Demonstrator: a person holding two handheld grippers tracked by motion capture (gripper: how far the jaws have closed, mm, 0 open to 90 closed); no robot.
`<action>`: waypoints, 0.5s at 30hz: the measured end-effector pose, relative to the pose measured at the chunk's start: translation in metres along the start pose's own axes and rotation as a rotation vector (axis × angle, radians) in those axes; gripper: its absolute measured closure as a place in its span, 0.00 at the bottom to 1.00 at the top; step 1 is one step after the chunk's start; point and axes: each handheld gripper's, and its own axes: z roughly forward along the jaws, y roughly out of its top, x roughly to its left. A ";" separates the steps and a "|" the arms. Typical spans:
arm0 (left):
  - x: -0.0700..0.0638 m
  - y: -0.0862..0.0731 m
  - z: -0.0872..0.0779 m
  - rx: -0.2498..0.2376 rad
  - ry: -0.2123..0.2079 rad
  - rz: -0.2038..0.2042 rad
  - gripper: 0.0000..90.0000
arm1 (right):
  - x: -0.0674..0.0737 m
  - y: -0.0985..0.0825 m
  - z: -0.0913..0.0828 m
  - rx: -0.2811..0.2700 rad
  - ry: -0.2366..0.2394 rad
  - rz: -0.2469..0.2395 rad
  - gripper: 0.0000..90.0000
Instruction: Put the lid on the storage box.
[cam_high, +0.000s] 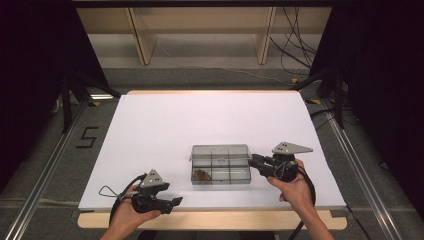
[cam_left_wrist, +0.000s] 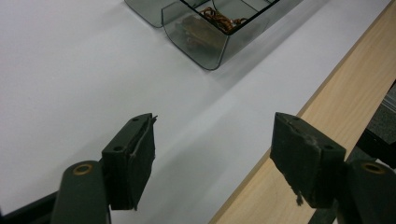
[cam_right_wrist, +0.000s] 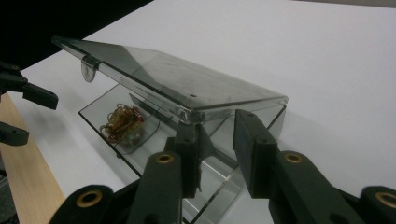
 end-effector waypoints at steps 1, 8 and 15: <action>0.000 0.000 0.000 -0.001 0.001 0.002 0.34 | 0.000 -0.001 0.000 0.012 0.000 0.004 0.82; 0.000 0.000 0.001 0.001 0.001 0.003 0.34 | -0.003 -0.010 0.003 0.034 0.041 0.062 0.86; 0.000 0.000 0.001 0.002 0.009 0.002 0.34 | -0.003 -0.013 0.005 0.033 0.052 0.038 0.89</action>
